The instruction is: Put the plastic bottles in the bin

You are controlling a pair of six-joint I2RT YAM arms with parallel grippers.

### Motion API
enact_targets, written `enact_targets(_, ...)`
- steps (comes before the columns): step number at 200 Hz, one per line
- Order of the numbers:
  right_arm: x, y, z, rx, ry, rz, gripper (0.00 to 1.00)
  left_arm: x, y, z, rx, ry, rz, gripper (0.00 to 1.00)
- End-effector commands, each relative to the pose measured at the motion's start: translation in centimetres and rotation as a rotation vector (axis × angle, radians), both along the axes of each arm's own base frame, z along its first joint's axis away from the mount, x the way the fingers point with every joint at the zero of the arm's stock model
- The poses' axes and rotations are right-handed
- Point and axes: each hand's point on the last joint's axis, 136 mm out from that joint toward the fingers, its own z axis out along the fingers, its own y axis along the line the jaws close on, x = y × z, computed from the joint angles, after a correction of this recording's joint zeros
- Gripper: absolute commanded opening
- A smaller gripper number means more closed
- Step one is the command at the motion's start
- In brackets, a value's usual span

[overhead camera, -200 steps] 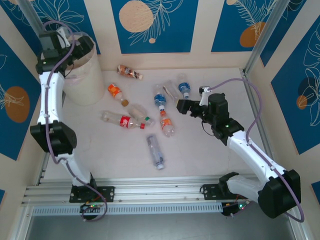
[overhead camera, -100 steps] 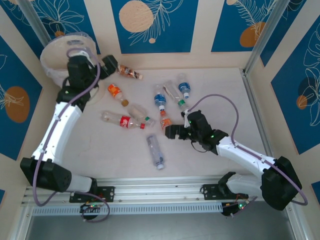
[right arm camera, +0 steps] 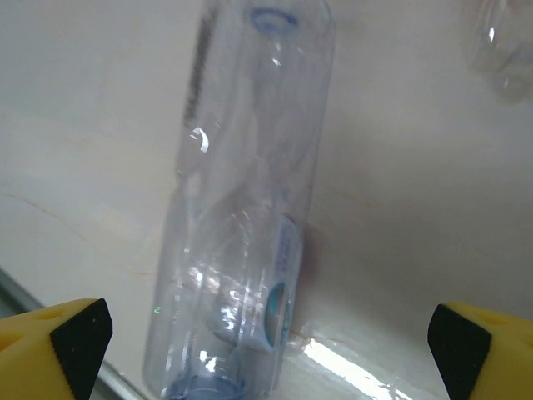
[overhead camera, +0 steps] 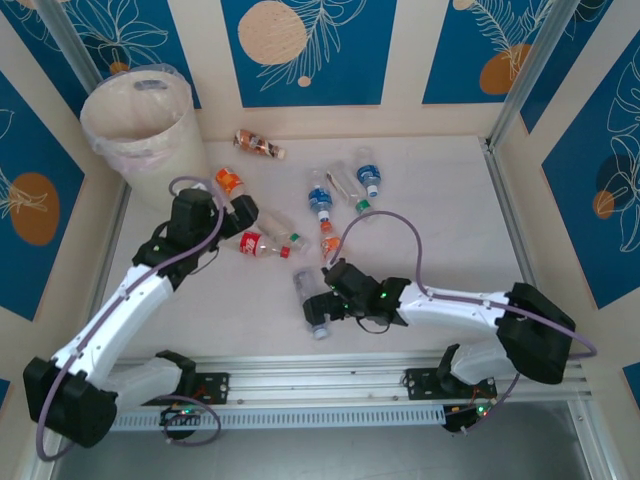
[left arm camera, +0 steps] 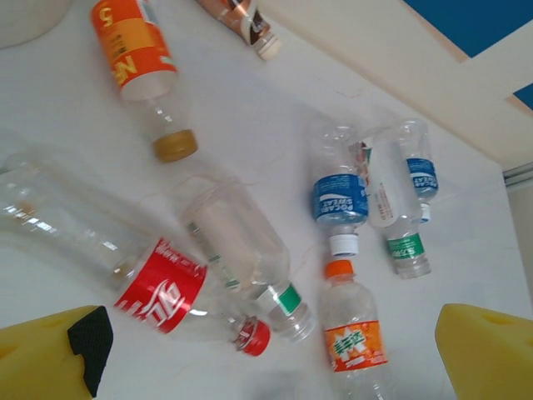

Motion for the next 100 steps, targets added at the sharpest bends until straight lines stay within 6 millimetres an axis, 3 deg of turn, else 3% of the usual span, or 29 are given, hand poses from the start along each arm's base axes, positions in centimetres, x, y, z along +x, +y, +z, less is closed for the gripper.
enact_targets(1,0.1,0.6,0.0,-0.07,-0.021,-0.021,1.0,-1.1,1.5,-1.4,0.029,0.036,0.047,1.0)
enact_targets(55,0.0,2.2,-3.0,-0.255,0.033,0.024,0.98,-2.1,2.2,-3.7,0.019,0.084,0.048,1.0)
enact_targets(100,0.2,2.8,-4.2,-0.332,0.041,0.051,0.71,-3.0,1.6,-4.4,-0.017,0.113,0.0,1.0)
